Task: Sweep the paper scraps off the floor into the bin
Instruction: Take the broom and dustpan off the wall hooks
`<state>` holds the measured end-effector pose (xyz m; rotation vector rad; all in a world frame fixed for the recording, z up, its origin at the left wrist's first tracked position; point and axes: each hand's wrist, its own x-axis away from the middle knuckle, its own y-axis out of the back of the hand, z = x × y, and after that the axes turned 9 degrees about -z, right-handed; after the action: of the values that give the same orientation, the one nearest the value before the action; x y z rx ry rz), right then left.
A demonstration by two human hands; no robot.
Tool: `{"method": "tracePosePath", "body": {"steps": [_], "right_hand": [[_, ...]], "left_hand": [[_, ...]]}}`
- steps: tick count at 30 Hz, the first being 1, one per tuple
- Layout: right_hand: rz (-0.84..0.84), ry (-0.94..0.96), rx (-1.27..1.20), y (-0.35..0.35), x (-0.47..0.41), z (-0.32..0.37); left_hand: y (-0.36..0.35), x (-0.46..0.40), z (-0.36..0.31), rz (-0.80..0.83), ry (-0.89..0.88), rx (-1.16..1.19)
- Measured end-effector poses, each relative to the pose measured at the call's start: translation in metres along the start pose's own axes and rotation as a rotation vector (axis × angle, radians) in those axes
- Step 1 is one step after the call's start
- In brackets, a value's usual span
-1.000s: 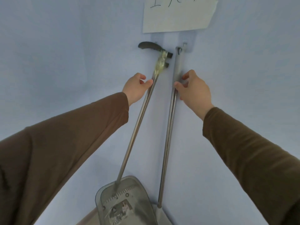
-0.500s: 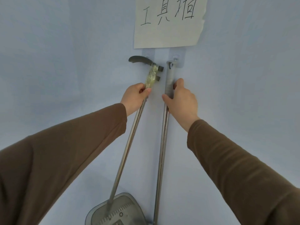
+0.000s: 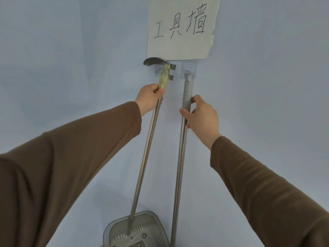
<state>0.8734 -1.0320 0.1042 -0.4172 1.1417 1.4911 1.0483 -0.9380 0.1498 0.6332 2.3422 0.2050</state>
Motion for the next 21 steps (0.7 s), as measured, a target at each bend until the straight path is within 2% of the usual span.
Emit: {"method": "tracePosePath", "body": {"steps": [7,12,16,21], "right_hand": [[0.023,-0.036,-0.033,0.019,0.024,0.003],[0.165,-0.288,-0.441,0.032,0.067,0.018],[0.299,-0.412,-0.504,0.041,0.122,0.03],[0.444,-0.589,-0.553,0.055,0.206,0.034]], "left_hand": [[0.021,0.031,0.017,0.014,0.021,-0.099],[0.049,0.093,0.042,0.082,0.125,-0.061],[0.082,0.17,0.066,0.162,0.267,-0.018],[0.115,0.281,0.082,0.17,0.32,-0.162]]}}
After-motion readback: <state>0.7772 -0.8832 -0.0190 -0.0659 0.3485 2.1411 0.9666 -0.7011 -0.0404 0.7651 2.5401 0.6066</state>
